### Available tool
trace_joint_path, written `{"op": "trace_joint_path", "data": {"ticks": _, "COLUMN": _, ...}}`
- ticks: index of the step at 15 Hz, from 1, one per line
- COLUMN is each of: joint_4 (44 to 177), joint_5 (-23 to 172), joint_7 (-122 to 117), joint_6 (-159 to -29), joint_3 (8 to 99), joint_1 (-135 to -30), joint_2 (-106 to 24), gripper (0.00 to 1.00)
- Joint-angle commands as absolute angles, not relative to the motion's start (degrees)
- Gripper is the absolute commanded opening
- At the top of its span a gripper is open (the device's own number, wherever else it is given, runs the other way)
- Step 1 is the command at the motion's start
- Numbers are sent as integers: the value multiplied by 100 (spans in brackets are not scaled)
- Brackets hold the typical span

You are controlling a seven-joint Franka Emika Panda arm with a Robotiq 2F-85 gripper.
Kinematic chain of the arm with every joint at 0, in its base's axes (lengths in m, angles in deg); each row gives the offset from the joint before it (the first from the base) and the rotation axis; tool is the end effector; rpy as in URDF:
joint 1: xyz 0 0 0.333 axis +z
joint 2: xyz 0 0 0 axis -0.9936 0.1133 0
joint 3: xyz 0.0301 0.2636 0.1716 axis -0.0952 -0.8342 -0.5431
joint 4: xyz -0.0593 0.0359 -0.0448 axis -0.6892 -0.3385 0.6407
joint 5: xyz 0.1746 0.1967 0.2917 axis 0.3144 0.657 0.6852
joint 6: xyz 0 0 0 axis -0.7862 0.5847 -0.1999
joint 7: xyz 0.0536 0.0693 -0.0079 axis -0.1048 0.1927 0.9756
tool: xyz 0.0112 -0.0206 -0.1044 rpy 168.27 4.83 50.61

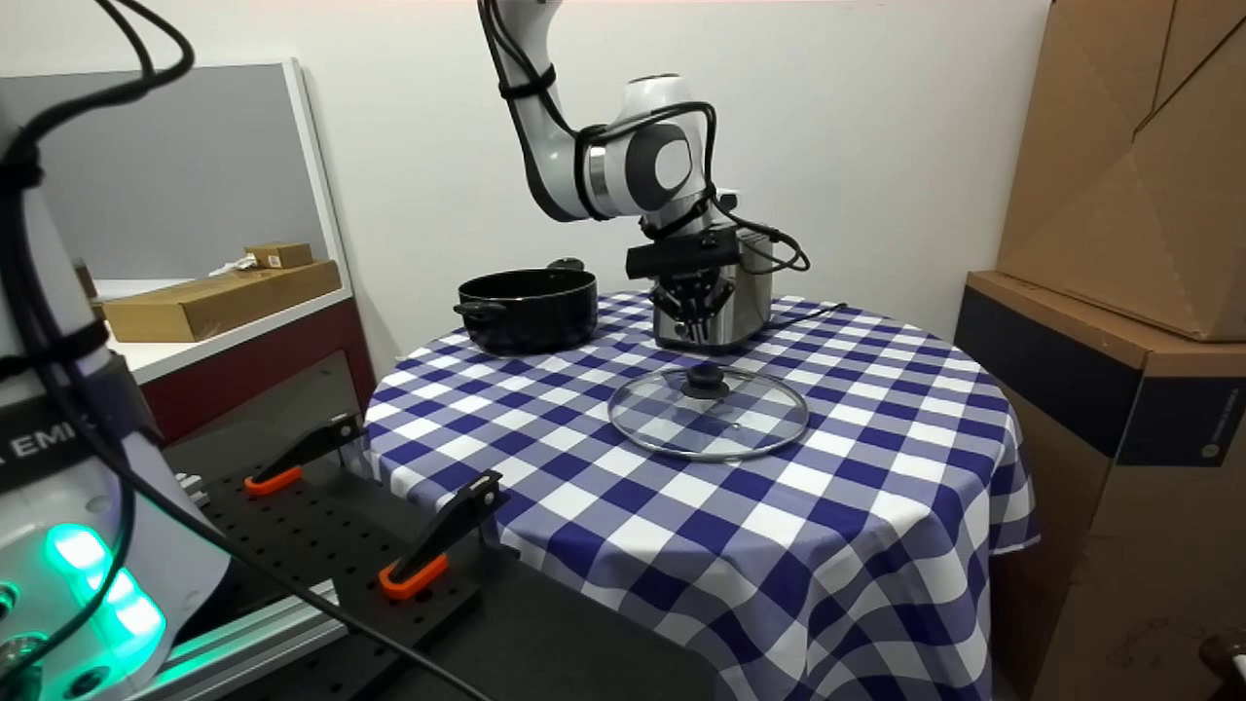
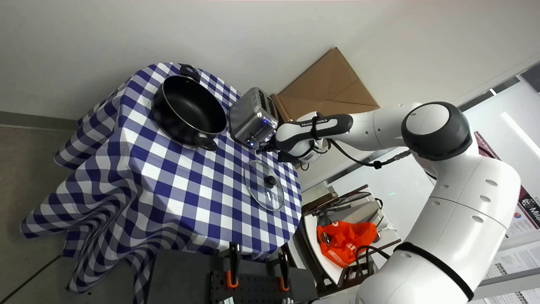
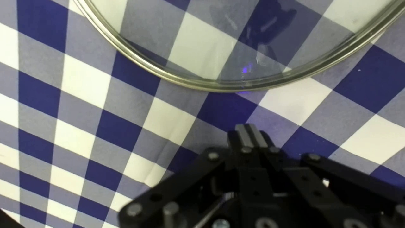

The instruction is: Release the lever on the toaster upwards.

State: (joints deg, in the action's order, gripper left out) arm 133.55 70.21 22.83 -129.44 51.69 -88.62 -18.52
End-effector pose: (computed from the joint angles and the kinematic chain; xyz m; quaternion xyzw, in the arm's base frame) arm 0.6139 -0.0672 0.1405 0.9725 0.1859 0.1255 0.0624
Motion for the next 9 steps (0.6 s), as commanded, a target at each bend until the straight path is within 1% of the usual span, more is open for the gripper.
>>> {"op": "trace_joint_path", "data": {"ticks": 1, "joint_4": 13117, "joint_5": 6860, "joint_7": 2066, "joint_6": -13061, "joint_3": 5111, "joint_1": -8838, "joint_2": -1665, "gripper": 0}}
{"op": "trace_joint_path", "data": {"ticks": 9, "joint_4": 12794, "joint_5": 6686, "joint_7": 2089, "joint_6": -13228, "joint_3": 5201, "joint_1": -8719, "joint_2": -1347, "gripper": 0}}
